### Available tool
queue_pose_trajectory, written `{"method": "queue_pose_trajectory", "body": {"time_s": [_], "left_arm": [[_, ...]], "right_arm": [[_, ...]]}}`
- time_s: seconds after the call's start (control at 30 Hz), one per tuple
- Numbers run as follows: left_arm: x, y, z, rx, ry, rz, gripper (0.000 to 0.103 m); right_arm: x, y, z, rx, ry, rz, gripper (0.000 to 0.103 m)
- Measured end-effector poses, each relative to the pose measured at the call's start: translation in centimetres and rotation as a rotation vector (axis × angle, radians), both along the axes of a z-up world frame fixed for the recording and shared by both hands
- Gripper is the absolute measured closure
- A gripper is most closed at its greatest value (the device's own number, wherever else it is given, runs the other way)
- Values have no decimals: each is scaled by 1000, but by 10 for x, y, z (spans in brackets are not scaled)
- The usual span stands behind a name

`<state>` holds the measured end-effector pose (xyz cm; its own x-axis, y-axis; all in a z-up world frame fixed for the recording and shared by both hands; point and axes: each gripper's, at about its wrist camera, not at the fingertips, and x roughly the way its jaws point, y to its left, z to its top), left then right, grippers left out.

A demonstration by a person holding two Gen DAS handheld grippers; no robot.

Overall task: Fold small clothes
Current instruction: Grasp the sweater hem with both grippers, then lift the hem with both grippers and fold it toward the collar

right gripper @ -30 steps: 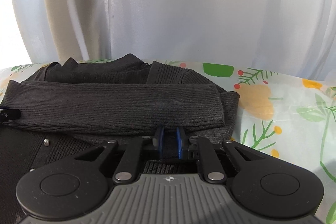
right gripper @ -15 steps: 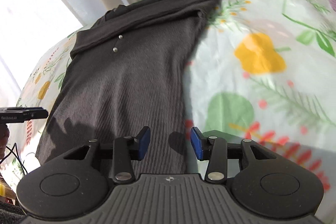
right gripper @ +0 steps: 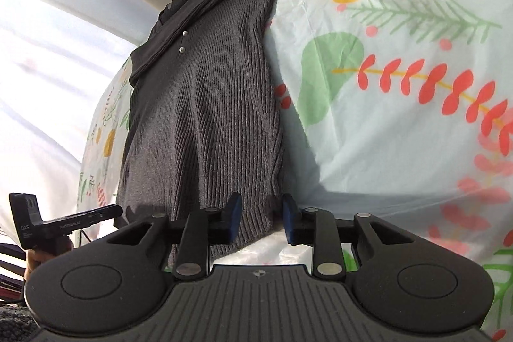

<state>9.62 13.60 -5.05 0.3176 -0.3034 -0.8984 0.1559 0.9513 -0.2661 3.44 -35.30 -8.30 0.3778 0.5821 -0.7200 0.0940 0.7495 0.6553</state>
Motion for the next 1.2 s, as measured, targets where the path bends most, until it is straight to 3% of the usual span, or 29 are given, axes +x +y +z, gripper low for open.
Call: {"method": "queue_pose_trajectory", "body": {"time_s": [0.2, 0.3, 0.43, 0.67, 0.8, 0.97, 1.13, 1.2], "left_arm": [[6, 7, -3, -67, 37, 16, 73], [8, 9, -7, -88, 60, 23, 93], [9, 9, -5, -122, 52, 48, 94], [32, 18, 37, -336, -96, 141, 95], [62, 20, 58, -387, -212, 208, 96], [106, 14, 51, -330, -294, 298, 95], [143, -3, 26, -204, -306, 333, 94], [146, -7, 20, -177, -322, 331, 84]], "right_arm": [[6, -3, -11, 84, 38, -23, 96], [7, -4, -11, 105, 39, -27, 97], [9, -6, -7, 141, 19, -32, 98], [35, -5, 18, 174, -97, -45, 99], [69, 0, 37, 163, -183, -55, 100], [116, 13, 51, 39, -298, -87, 100], [157, 29, 51, -181, -387, -105, 100], [166, 37, 49, -304, -421, -93, 98]]}}
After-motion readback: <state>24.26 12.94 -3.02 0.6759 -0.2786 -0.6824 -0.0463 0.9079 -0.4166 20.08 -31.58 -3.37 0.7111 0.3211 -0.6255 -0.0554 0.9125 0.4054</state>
